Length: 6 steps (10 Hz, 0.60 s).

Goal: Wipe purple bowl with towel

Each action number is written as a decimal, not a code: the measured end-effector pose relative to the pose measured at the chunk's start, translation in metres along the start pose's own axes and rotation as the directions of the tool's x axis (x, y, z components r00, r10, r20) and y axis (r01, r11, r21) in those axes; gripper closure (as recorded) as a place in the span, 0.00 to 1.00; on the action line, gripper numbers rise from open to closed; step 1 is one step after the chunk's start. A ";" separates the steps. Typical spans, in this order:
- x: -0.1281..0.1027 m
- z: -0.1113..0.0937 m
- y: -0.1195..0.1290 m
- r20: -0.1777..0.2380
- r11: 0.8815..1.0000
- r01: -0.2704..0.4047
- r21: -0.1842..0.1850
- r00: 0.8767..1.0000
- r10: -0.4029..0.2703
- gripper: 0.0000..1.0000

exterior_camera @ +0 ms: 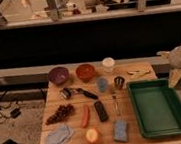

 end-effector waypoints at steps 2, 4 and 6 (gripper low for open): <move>0.000 0.000 0.000 0.000 1.000 0.000 0.000 1.000 0.000 0.00; 0.000 0.000 0.000 0.000 1.000 0.000 0.000 1.000 0.000 0.00; 0.000 0.002 0.001 0.001 1.000 -0.001 -0.002 1.000 0.001 0.00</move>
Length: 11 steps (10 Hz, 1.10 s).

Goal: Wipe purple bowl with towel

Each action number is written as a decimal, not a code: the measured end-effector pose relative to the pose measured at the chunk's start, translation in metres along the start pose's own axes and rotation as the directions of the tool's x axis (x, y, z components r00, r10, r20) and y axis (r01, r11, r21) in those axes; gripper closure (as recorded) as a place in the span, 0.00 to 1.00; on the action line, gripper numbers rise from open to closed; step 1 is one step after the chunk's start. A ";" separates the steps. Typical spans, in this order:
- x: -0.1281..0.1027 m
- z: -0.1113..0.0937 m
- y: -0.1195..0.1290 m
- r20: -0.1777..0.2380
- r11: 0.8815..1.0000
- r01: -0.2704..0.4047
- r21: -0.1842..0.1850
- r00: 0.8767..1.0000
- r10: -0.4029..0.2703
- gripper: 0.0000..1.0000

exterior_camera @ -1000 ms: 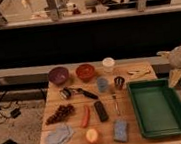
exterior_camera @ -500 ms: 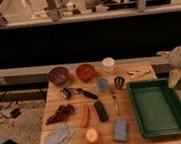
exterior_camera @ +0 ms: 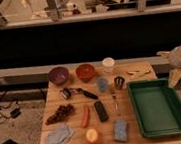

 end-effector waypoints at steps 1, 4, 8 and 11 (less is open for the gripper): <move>0.000 0.000 0.000 0.000 1.000 0.000 0.000 1.000 0.000 0.00; -0.003 0.003 0.005 -0.007 1.000 0.014 0.007 1.000 -0.014 0.00; -0.065 0.026 0.060 0.012 0.992 0.123 -0.008 0.992 -0.123 0.00; -0.119 0.044 0.107 0.065 0.974 0.221 -0.041 0.974 -0.219 0.00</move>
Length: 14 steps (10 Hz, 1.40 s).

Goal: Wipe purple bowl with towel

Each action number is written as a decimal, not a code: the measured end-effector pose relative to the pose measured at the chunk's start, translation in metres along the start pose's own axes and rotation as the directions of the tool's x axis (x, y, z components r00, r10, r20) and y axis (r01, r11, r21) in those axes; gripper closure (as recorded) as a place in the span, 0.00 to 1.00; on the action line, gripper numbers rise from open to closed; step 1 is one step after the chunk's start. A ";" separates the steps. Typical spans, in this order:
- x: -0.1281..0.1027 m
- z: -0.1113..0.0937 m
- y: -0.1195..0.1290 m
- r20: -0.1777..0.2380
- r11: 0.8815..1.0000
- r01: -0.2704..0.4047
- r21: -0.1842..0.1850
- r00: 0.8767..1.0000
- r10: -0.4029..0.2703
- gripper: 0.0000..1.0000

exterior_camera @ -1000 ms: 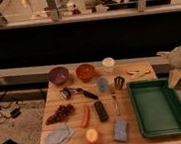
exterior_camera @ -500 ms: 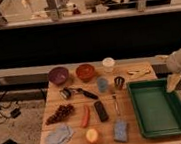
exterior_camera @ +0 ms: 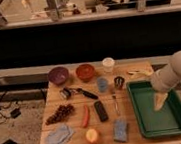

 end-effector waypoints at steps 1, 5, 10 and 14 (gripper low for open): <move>-0.022 0.008 0.008 0.020 0.999 0.039 -0.013 0.999 -0.039 0.00; -0.118 0.046 0.033 0.081 0.981 0.182 -0.065 0.981 -0.177 0.00; -0.183 0.080 0.053 0.111 0.960 0.259 -0.108 0.963 -0.247 0.00; -0.183 0.080 0.053 0.112 0.960 0.259 -0.109 0.963 -0.247 0.00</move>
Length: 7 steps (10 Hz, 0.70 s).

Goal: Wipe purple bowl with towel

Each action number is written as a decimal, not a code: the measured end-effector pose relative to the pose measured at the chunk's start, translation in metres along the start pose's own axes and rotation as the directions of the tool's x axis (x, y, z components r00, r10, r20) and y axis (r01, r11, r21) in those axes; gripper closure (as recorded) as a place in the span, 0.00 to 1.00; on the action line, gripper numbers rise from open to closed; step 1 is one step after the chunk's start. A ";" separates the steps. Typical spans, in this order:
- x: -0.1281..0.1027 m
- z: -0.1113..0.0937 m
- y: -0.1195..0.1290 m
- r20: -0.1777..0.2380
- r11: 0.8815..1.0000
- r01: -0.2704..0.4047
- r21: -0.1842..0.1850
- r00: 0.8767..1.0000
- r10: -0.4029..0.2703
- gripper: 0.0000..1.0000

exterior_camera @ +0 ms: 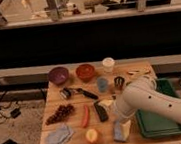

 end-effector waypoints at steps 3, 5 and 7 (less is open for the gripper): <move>0.000 0.005 0.009 0.014 0.999 -0.045 -0.005 0.999 0.045 0.00; -0.024 0.020 0.005 0.040 0.999 -0.040 -0.020 0.998 0.041 0.00; -0.051 0.035 -0.006 0.059 0.999 -0.028 -0.029 0.998 0.029 0.00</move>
